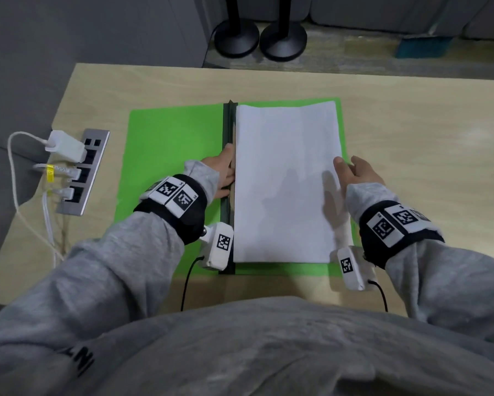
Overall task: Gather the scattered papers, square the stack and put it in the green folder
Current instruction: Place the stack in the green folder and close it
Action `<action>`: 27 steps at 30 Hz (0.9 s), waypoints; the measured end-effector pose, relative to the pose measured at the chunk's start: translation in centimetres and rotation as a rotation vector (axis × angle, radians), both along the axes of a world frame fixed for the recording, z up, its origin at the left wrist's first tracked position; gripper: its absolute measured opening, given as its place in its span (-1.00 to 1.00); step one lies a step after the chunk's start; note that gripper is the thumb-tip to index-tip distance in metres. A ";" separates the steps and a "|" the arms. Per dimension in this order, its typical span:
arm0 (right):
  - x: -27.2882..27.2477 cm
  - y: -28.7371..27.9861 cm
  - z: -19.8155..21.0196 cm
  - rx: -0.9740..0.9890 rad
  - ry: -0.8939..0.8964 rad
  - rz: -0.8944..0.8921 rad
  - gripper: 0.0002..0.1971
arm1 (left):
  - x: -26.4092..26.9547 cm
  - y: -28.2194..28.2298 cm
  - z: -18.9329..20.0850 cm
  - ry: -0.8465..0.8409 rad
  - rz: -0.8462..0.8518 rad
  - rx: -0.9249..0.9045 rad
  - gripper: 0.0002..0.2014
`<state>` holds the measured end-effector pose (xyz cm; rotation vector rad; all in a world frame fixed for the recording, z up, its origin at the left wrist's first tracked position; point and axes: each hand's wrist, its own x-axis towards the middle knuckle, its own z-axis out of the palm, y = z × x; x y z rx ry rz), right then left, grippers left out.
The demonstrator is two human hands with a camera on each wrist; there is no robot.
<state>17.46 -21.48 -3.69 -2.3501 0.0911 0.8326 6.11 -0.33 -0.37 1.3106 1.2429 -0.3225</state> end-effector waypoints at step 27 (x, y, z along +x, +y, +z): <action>-7.4 -4.6 3.3 -0.403 -0.030 0.409 -0.40 | -9.0 -5.7 1.0 0.046 -0.030 -0.069 -0.28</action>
